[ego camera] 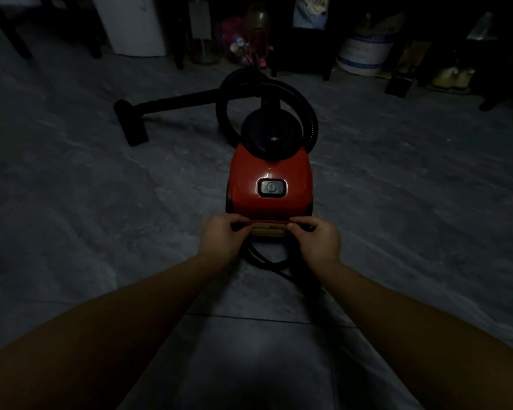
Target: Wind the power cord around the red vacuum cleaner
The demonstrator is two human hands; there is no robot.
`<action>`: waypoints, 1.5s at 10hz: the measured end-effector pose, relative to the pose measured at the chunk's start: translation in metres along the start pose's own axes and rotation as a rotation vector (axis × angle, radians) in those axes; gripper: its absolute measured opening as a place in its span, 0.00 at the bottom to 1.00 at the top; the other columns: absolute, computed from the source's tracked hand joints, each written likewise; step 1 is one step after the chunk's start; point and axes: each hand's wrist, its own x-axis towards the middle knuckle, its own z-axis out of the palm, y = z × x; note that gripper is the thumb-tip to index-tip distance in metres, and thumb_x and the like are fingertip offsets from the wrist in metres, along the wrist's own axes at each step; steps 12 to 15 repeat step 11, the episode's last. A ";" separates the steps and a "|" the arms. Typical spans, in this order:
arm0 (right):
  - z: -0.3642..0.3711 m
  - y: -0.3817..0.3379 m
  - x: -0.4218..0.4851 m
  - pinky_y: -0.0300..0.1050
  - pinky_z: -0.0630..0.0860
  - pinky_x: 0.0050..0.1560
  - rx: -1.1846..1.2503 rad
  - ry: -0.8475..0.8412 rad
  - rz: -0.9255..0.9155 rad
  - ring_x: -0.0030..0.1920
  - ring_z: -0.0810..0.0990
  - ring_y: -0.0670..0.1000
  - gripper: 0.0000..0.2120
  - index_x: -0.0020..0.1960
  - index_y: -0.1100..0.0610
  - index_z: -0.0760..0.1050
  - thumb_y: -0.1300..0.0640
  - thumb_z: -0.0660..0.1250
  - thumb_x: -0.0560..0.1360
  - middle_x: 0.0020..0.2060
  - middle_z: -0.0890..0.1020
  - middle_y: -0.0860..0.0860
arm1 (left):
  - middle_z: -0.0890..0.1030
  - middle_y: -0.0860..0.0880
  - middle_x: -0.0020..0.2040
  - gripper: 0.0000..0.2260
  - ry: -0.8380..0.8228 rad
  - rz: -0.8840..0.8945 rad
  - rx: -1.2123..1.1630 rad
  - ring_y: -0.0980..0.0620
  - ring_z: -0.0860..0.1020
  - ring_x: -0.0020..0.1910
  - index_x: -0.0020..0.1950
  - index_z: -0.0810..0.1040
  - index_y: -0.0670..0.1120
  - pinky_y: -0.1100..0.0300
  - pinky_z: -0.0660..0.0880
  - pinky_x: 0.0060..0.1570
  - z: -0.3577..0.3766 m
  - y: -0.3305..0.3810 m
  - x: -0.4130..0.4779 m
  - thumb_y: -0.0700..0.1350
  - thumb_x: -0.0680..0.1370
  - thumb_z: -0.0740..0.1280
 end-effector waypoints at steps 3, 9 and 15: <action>-0.003 -0.002 -0.008 0.33 0.74 0.44 -0.113 0.009 -0.077 0.46 0.82 0.43 0.07 0.53 0.48 0.84 0.53 0.71 0.75 0.47 0.86 0.45 | 0.85 0.52 0.48 0.07 -0.026 -0.006 0.016 0.62 0.79 0.42 0.53 0.84 0.47 0.68 0.75 0.47 -0.005 0.002 -0.001 0.45 0.76 0.72; -0.015 0.001 -0.024 0.35 0.68 0.58 -0.321 -0.143 -0.348 0.60 0.74 0.44 0.18 0.67 0.53 0.75 0.54 0.67 0.78 0.61 0.79 0.48 | 0.82 0.48 0.57 0.12 -0.145 0.092 0.083 0.54 0.80 0.51 0.61 0.80 0.49 0.59 0.77 0.52 -0.017 -0.001 -0.007 0.49 0.80 0.67; -0.019 0.010 -0.050 0.48 0.71 0.68 -0.349 -0.133 -0.301 0.67 0.73 0.51 0.24 0.74 0.55 0.68 0.51 0.64 0.80 0.68 0.76 0.52 | 0.81 0.42 0.60 0.17 -0.031 0.221 0.371 0.42 0.79 0.57 0.66 0.76 0.44 0.52 0.75 0.56 -0.006 0.000 -0.040 0.50 0.80 0.65</action>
